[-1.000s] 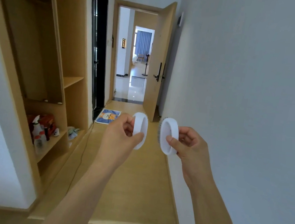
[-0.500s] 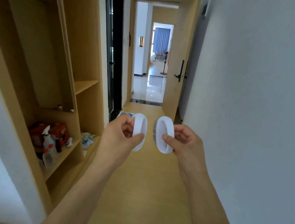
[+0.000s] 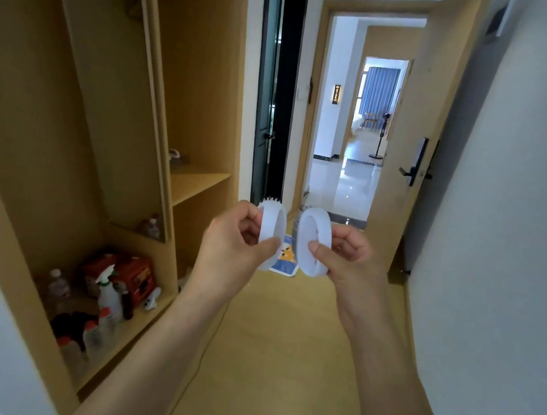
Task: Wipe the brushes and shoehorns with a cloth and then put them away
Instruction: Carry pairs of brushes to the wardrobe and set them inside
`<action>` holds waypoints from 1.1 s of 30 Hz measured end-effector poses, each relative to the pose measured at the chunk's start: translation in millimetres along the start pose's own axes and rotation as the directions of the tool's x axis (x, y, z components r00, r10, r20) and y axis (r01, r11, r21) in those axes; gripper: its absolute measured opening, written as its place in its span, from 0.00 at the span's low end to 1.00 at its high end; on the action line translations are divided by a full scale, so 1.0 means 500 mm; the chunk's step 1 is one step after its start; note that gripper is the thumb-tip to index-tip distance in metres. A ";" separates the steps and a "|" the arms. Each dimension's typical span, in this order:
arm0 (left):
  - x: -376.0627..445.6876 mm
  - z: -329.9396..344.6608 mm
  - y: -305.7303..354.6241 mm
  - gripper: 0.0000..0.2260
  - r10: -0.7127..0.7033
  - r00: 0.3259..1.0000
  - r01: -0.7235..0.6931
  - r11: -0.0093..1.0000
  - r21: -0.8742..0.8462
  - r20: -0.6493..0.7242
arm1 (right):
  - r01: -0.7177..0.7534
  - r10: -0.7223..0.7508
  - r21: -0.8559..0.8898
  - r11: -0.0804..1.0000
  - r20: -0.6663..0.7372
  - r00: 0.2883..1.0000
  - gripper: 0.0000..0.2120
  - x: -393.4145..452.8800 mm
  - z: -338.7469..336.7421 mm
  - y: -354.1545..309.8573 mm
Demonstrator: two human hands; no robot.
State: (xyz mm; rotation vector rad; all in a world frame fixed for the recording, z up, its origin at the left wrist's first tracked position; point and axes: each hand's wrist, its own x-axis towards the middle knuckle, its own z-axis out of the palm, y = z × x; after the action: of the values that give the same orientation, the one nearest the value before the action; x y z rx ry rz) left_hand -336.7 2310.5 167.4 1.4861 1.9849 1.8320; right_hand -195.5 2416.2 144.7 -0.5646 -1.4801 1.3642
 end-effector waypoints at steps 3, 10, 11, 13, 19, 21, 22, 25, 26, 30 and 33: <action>0.079 0.045 -0.051 0.11 0.004 1.000 -0.004 1.000 -0.013 -0.015 | -0.001 0.001 -0.006 1.000 0.040 0.999 0.13 0.099 0.001 0.045; 0.273 0.144 -0.196 0.10 -0.032 0.999 0.031 0.996 -0.087 -0.005 | -0.012 0.014 -0.044 0.999 0.029 0.999 0.13 0.323 -0.004 0.162; 0.308 0.156 -0.219 0.10 -0.036 0.999 0.036 0.994 -0.103 0.002 | -0.012 0.013 -0.050 0.999 0.020 1.000 0.13 0.359 -0.002 0.179; 0.382 0.178 -0.264 0.10 -0.047 0.999 0.048 0.991 -0.121 0.010 | -0.020 0.020 -0.053 0.998 -0.006 1.000 0.13 0.437 0.008 0.212; 0.650 0.217 -0.389 0.09 -0.080 0.997 0.082 0.986 -0.147 0.021 | -0.028 0.026 -0.082 0.996 -0.031 0.999 0.11 0.710 0.083 0.297; 0.736 0.220 -0.427 0.09 -0.082 0.996 0.085 0.985 -0.149 0.024 | -0.032 0.030 -0.079 0.996 -0.032 0.999 0.10 0.794 0.111 0.324; 0.775 0.221 -0.446 0.09 -0.088 0.996 0.090 0.984 -0.155 0.022 | -0.033 0.031 -0.073 0.997 -0.027 0.999 0.10 0.832 0.125 0.339; 0.871 0.223 -0.508 0.10 -0.140 0.990 0.143 0.971 -0.193 0.032 | -0.049 0.048 -0.063 0.997 -0.013 0.999 0.10 0.931 0.162 0.386; 0.897 0.224 -0.530 0.10 -0.162 0.986 0.167 0.963 -0.214 0.039 | -0.057 0.057 -0.046 0.997 -0.012 0.998 0.10 0.962 0.174 0.404; 0.990 0.222 -0.618 0.09 -0.218 0.976 0.216 0.950 -0.225 0.019 | -0.106 0.105 0.035 0.994 0.012 0.994 0.10 1.081 0.223 0.479; 1.054 0.217 -0.686 0.10 -0.217 0.974 0.205 0.966 -0.155 -0.069 | -0.106 0.103 0.048 0.993 0.053 0.993 0.10 1.166 0.269 0.540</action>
State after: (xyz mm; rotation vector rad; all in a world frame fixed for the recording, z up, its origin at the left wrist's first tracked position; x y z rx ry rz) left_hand -752.6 2793.7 145.3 1.1267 1.9097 1.9307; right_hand -615.3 2920.1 118.0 -0.5861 -1.4687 1.5035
